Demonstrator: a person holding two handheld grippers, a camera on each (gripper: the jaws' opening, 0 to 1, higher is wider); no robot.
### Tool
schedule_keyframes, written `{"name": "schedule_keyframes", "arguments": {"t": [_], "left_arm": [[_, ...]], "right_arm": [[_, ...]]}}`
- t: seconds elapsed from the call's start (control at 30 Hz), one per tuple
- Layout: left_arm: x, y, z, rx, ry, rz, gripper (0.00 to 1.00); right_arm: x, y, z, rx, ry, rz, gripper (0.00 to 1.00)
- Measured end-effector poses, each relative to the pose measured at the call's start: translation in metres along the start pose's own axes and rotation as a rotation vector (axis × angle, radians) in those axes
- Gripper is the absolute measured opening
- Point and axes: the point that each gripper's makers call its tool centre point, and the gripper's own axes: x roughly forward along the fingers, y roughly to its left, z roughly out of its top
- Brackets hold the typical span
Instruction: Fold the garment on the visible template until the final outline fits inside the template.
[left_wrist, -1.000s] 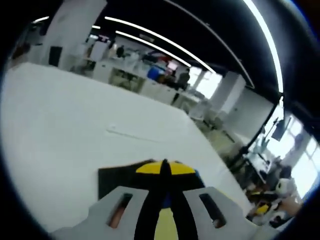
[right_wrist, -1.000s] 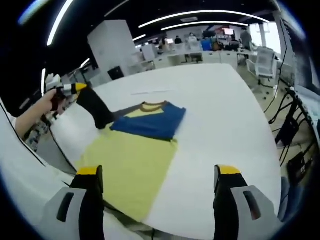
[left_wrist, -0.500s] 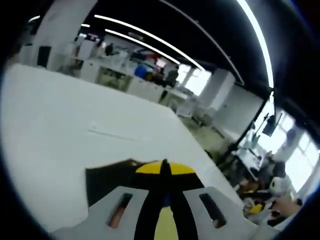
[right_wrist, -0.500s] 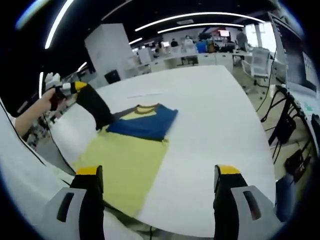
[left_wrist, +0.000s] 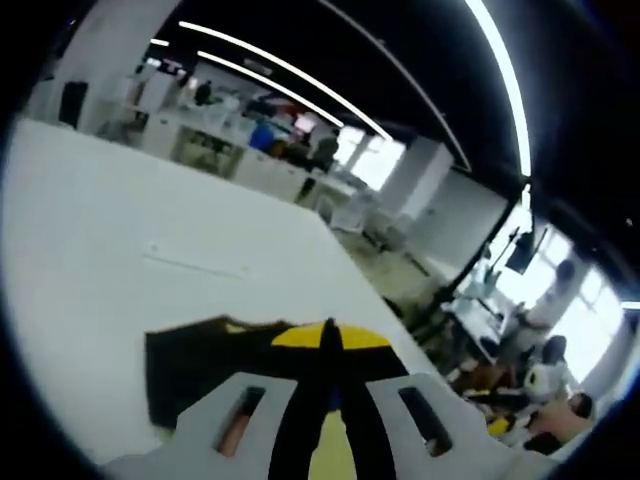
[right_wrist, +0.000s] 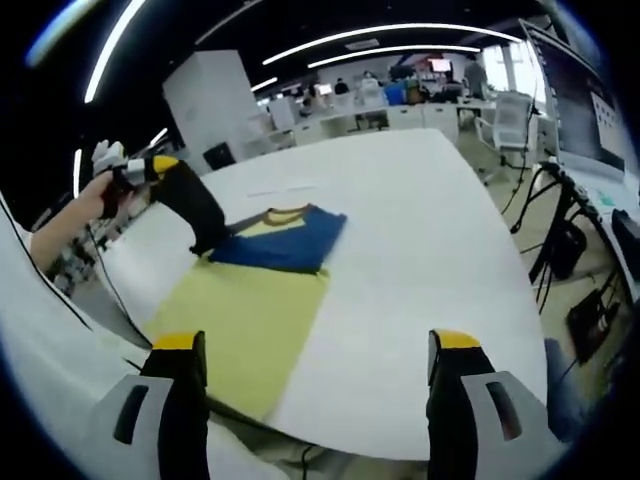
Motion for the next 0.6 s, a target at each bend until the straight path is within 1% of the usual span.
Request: {"name": "schedule_keyframes", "arguments": {"t": [0.17,0.33,0.6], "left_arm": [[0.009,-0.005,-0.005,-0.003,0.007,-0.016,0.0],[0.013,-0.005,-0.009,-0.007,0.011,-0.015,0.0],[0.026,0.004,-0.008,-0.067,-0.015,0.018,0.0]], "right_arm": [[-0.007,-0.005,-0.002,0.002,-0.003,-0.015,0.91],[-0.009,-0.008,-0.001,0.003,-0.004,-0.021,0.91],[-0.008,-0.009,-0.001,0.001,0.001,-0.018,0.91]]}}
